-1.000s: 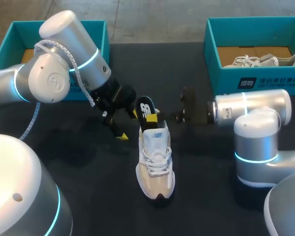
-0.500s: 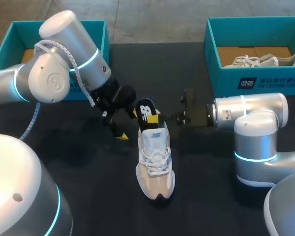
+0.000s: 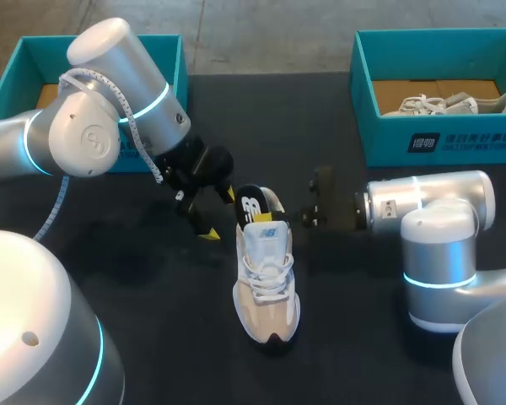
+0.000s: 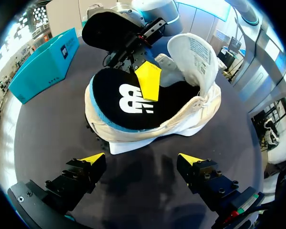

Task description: Take the shoe out of the shoebox, open the shoe tongue, remove and reinsert the insole, then place the shoe into the shoebox

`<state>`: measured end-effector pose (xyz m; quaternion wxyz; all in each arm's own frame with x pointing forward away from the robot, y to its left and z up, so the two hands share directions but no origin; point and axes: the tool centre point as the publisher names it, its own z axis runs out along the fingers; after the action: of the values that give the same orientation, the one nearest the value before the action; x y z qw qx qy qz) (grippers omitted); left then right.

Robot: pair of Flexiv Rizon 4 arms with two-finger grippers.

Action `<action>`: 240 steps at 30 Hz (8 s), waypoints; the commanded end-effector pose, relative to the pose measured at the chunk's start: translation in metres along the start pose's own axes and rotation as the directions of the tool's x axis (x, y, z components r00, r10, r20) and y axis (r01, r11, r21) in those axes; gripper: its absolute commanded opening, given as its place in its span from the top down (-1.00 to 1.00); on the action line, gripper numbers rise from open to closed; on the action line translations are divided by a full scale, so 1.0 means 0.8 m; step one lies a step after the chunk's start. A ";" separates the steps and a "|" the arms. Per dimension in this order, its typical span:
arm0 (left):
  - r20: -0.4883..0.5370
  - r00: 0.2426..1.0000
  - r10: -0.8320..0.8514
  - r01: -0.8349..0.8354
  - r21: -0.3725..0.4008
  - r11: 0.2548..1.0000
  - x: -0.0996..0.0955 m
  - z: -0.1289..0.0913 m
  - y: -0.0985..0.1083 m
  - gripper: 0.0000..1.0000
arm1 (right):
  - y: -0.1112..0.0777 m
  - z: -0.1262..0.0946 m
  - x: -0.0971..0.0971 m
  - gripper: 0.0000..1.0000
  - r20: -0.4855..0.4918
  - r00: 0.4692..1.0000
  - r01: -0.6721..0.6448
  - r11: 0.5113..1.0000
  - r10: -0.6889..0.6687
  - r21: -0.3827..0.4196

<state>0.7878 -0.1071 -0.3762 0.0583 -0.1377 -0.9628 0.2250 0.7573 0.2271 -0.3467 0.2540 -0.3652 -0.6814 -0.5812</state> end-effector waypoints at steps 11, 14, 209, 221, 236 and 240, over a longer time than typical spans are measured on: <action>0.003 1.000 0.001 -0.001 0.000 1.000 0.001 0.001 0.001 -1.00 | 0.018 -0.002 0.020 -0.25 0.046 0.996 0.078 0.996 -0.076 -0.039; 0.003 1.000 0.001 -0.001 0.000 1.000 0.001 0.001 0.001 -1.00 | 0.023 -0.001 0.019 -0.18 0.045 0.995 0.086 0.995 -0.084 -0.041; -0.105 0.916 0.387 -0.398 -0.114 0.910 0.031 -0.186 0.108 -1.00 | 0.030 0.024 0.093 1.00 0.791 0.611 -0.195 0.975 0.037 0.106; -0.096 0.946 0.310 -0.324 -0.201 0.925 0.036 -0.211 0.132 -1.00 | 0.016 0.017 0.050 1.00 0.818 0.573 -0.230 0.968 0.055 0.096; -0.075 0.947 0.311 -0.320 -0.236 0.918 0.037 -0.213 0.135 -1.00 | 0.019 0.018 0.044 1.00 0.818 0.573 -0.229 0.968 0.051 0.100; -0.075 0.947 0.311 -0.320 -0.236 0.918 0.037 -0.213 0.135 -1.00 | 0.021 0.016 0.032 1.00 0.825 0.563 -0.226 0.969 0.047 0.100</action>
<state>0.8164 0.0647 -0.2716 0.0225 -0.3011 -0.9470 0.1095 0.7526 0.2457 -0.3147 -0.0119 -0.6173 -0.7437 -0.2561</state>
